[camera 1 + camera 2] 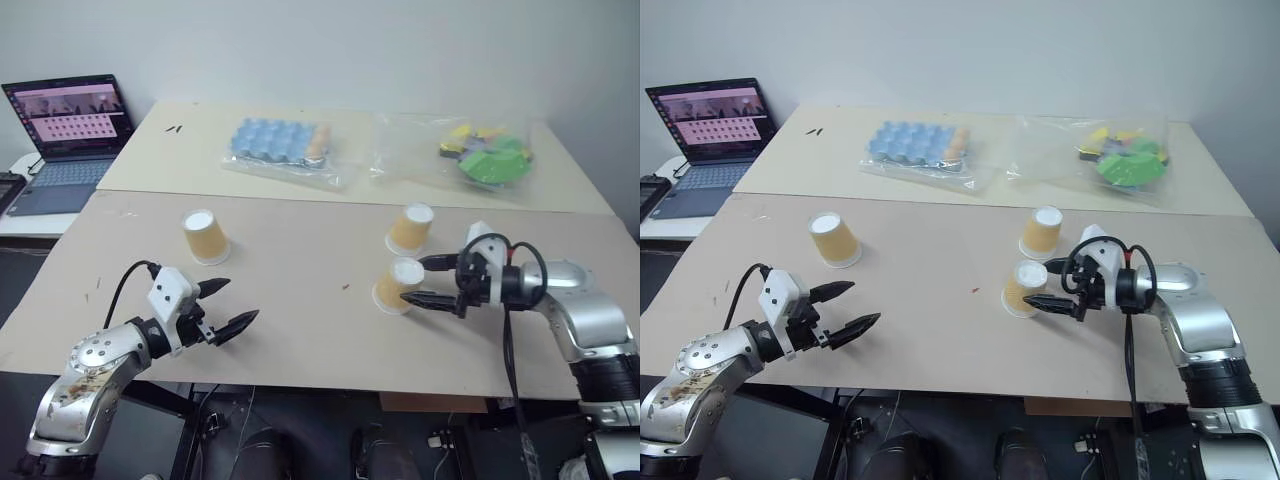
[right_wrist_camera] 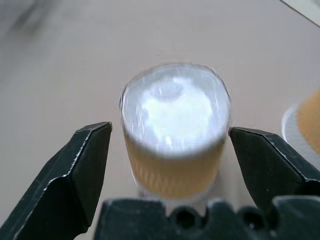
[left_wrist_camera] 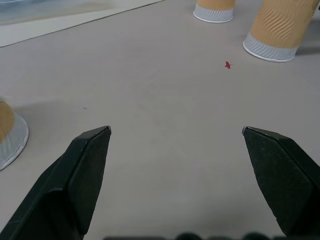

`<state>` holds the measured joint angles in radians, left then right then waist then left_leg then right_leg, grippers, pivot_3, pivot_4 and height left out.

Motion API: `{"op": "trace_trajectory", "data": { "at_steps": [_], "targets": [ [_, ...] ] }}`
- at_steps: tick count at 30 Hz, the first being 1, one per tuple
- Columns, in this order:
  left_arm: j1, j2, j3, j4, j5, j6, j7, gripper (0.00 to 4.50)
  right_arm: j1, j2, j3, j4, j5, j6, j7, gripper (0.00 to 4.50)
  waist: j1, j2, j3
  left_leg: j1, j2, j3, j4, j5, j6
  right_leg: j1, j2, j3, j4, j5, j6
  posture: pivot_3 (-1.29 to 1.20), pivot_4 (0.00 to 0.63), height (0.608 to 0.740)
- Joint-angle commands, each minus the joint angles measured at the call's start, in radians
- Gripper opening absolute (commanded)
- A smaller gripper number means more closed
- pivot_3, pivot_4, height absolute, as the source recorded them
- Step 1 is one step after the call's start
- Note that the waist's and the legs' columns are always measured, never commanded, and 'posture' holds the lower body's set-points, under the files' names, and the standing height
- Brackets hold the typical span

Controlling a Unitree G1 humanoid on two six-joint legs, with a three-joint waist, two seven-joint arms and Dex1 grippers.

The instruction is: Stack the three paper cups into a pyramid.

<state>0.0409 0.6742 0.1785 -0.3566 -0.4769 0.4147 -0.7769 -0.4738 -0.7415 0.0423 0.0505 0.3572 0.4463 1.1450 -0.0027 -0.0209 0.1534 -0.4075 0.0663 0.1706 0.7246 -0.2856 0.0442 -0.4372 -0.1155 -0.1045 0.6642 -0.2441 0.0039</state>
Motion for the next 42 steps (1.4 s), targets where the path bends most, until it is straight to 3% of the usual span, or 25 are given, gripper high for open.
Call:
{"op": "trace_trajectory", "data": {
  "at_steps": [1,9,12,15,17,22,28,38,40,42],
  "targets": [
    [-0.002,0.005,0.022,-0.045,-0.010,0.003,0.010,4.50,-0.028,0.013,0.008,-0.012,0.002,-0.003,0.002,4.39,0.005,0.000,0.000,0.000,0.000,0.000,0.000,0.000,0.000,0.000,0.000,0.000,0.000,0.000,0.000,0.00,0.150,0.706],
    [0.007,0.009,0.026,-0.040,0.001,-0.002,0.015,4.50,-0.043,0.040,0.002,0.016,0.003,-0.006,-0.015,4.39,0.003,0.000,0.000,0.000,0.000,0.000,0.000,0.000,0.001,0.000,0.000,0.000,0.000,0.000,0.000,0.00,0.150,0.706],
    [0.012,0.008,0.023,-0.035,0.007,-0.008,0.016,4.50,-0.038,0.044,-0.003,0.003,0.017,-0.006,-0.013,3.79,0.002,0.000,0.000,0.000,0.000,0.000,0.000,0.000,0.000,0.000,0.000,0.000,0.000,0.000,0.000,0.00,0.150,0.706],
    [0.015,0.009,0.019,-0.034,0.013,-0.012,0.015,4.50,-0.049,0.059,0.007,-0.015,0.020,0.003,-0.021,2.73,0.002,0.000,0.000,0.000,0.000,0.000,0.000,0.000,0.000,0.000,0.000,0.000,0.000,0.000,0.000,0.00,0.150,0.706],
    [0.016,0.008,0.016,-0.035,0.015,-0.014,0.014,4.50,-0.074,0.082,0.017,-0.025,0.022,0.010,-0.032,2.69,0.001,0.000,0.000,0.000,0.000,0.000,0.000,0.000,0.001,0.000,0.000,0.000,0.000,0.000,0.000,0.00,0.150,0.706],
    [-0.001,0.001,-0.007,-0.024,0.024,-0.019,0.009,4.50,-0.257,0.227,0.113,0.008,-0.008,0.033,-0.059,2.69,-0.022,0.000,0.000,0.001,0.001,0.001,0.000,0.000,-0.001,-0.001,0.001,0.001,0.001,0.000,0.000,0.00,0.150,0.706],
    [-0.017,-0.009,-0.024,-0.012,0.035,-0.023,0.012,4.50,-0.389,0.396,0.254,0.170,-0.104,-0.029,-0.063,2.69,-0.011,0.000,0.000,0.000,0.001,0.001,-0.003,0.001,-0.002,-0.002,0.001,0.000,0.001,0.000,-0.001,0.00,0.150,0.706],
    [-0.015,-0.021,-0.032,-0.030,0.050,-0.024,0.017,4.50,-0.456,0.495,0.318,0.455,-0.236,-0.182,-0.058,2.69,-0.016,0.001,0.000,-0.002,0.000,0.001,-0.002,0.001,-0.002,-0.003,0.001,-0.002,0.000,0.000,-0.001,0.00,0.150,0.706],
    [-0.014,-0.024,-0.033,-0.032,0.051,-0.024,0.020,4.50,-0.459,0.508,0.298,0.463,-0.228,-0.183,-0.067,3.69,-0.017,0.001,0.000,0.000,0.000,0.001,-0.003,0.001,-0.002,-0.002,0.001,-0.001,0.001,0.000,-0.001,0.00,0.150,0.706],
    [-0.016,-0.028,-0.034,-0.033,0.051,-0.022,0.023,4.50,-0.450,0.498,0.276,0.418,-0.223,-0.183,-0.078,4.18,-0.017,0.001,0.000,0.001,0.000,0.001,-0.002,0.001,-0.003,-0.002,0.001,0.000,0.002,0.000,-0.001,0.00,0.150,0.706]
  ]
}}
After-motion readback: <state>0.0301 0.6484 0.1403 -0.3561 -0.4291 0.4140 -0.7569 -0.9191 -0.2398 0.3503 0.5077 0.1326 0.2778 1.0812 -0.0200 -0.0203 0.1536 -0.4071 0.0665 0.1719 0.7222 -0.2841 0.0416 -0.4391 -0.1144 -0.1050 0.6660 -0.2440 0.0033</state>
